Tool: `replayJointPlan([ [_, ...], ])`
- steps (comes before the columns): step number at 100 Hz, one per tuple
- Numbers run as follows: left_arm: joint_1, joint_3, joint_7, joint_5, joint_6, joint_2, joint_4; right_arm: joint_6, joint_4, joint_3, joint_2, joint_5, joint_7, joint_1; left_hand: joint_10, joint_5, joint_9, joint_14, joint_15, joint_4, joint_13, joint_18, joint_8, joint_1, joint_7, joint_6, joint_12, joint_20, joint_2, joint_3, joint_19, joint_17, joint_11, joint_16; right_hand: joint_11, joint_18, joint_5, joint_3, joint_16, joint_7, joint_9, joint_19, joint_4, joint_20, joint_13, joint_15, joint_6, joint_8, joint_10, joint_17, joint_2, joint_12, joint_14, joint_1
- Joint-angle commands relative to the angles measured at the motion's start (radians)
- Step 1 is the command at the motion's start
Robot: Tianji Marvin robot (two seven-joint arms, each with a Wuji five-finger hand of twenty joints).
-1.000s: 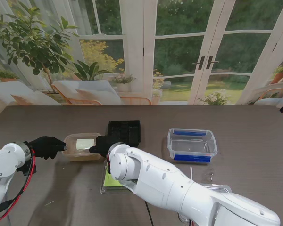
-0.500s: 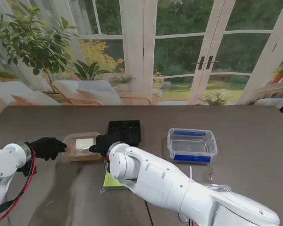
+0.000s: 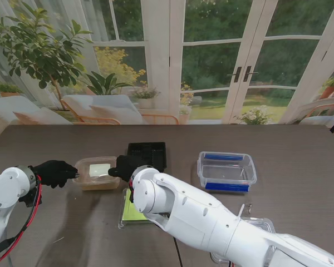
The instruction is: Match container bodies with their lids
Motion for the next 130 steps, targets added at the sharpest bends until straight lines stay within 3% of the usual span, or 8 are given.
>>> replayJointPlan([
  [1, 0.001, -0.002, -0.028, 0.003, 0.003, 0.001, -0.015, -0.010, -0.001, 0.005, 0.003, -0.006, 0.013, -0.006, 0.009, 0.012, 0.012, -0.019, 0.039, 0.035, 0.031, 0.008, 0.004, -0.024, 0.004, -0.012, 0.014, -0.008, 0.031, 0.000, 0.053, 0.000, 0.012, 0.004, 0.032, 0.000, 0.022, -0.001, 0.003, -0.014, 0.097, 0.197, -0.022, -0.019, 0.007, 0.076, -0.018, -0.005, 0.086, 0.601, -0.010, -0.010, -0.096, -0.048],
  [25, -0.003, -0.004, -0.029, 0.004, 0.003, 0.001, -0.015, 0.017, -0.086, 0.019, 0.044, -0.032, 0.038, -0.022, 0.009, 0.011, 0.015, -0.020, 0.041, 0.035, 0.034, 0.007, 0.003, -0.024, 0.003, -0.016, 0.015, -0.008, 0.030, 0.000, 0.054, 0.002, 0.014, 0.005, 0.031, 0.000, 0.024, 0.006, 0.001, -0.017, 0.097, 0.197, -0.023, -0.019, 0.007, 0.076, -0.029, -0.006, 0.087, 0.601, -0.012, -0.011, -0.089, -0.047],
  [48, -0.006, -0.005, -0.018, -0.003, -0.004, 0.000, -0.005, -0.043, -0.052, 0.009, 0.043, -0.050, 0.032, -0.015, 0.009, 0.014, 0.013, -0.019, 0.041, 0.035, 0.034, 0.007, 0.004, -0.022, 0.004, -0.027, 0.015, -0.008, 0.030, 0.000, 0.056, 0.004, 0.013, 0.005, 0.000, 0.031, 0.029, 0.033, -0.021, -0.048, 0.096, 0.191, -0.027, -0.057, 0.007, 0.071, -0.107, -0.020, 0.097, 0.592, -0.028, -0.021, -0.065, -0.026],
  [60, -0.004, -0.004, 0.000, -0.010, -0.015, -0.003, 0.008, -0.098, -0.022, 0.007, 0.042, -0.064, 0.016, -0.013, 0.009, 0.015, 0.013, -0.020, 0.041, 0.035, 0.035, 0.007, 0.004, -0.020, 0.005, -0.032, 0.015, -0.008, 0.029, 0.000, 0.057, 0.005, 0.012, 0.004, -0.076, 0.087, 0.043, 0.065, -0.058, -0.074, 0.095, 0.150, -0.034, -0.090, 0.005, 0.053, -0.162, -0.029, 0.119, 0.583, -0.045, -0.034, -0.032, -0.008],
  [77, 0.005, -0.007, 0.036, -0.022, -0.037, -0.009, 0.024, -0.171, 0.021, 0.007, 0.037, -0.097, -0.030, -0.012, 0.009, 0.022, 0.014, -0.019, 0.042, 0.035, 0.039, 0.007, 0.005, -0.017, 0.007, -0.040, 0.015, -0.008, 0.027, 0.001, 0.060, 0.010, 0.013, 0.004, -0.133, 0.113, 0.070, 0.100, -0.076, -0.088, 0.091, 0.125, -0.039, -0.104, 0.005, 0.032, -0.221, -0.034, 0.119, 0.578, -0.072, -0.037, -0.021, 0.004],
  [97, 0.009, -0.007, 0.047, -0.031, -0.042, -0.011, 0.033, -0.243, 0.056, 0.016, 0.038, -0.110, -0.066, -0.013, 0.011, 0.023, 0.015, -0.017, 0.042, 0.035, 0.038, 0.009, 0.005, -0.015, 0.007, -0.039, 0.014, -0.008, 0.026, 0.001, 0.060, 0.009, 0.013, 0.003, -0.239, 0.151, 0.093, 0.129, -0.102, -0.070, 0.049, 0.071, -0.044, -0.129, 0.005, -0.008, -0.252, -0.022, 0.127, 0.569, -0.089, -0.028, -0.007, 0.010],
  [130, -0.030, 0.029, 0.031, -0.030, -0.042, -0.007, 0.068, -0.299, 0.086, 0.025, 0.041, -0.110, -0.078, -0.007, 0.013, 0.022, 0.011, -0.014, 0.040, 0.034, 0.035, 0.011, 0.005, -0.014, 0.007, -0.042, 0.013, -0.008, 0.026, 0.001, 0.058, 0.006, 0.011, 0.003, -0.260, 0.171, 0.117, 0.132, -0.115, -0.056, 0.018, 0.047, -0.046, -0.139, 0.004, -0.024, -0.277, -0.015, 0.131, 0.564, -0.086, -0.020, 0.003, 0.004],
])
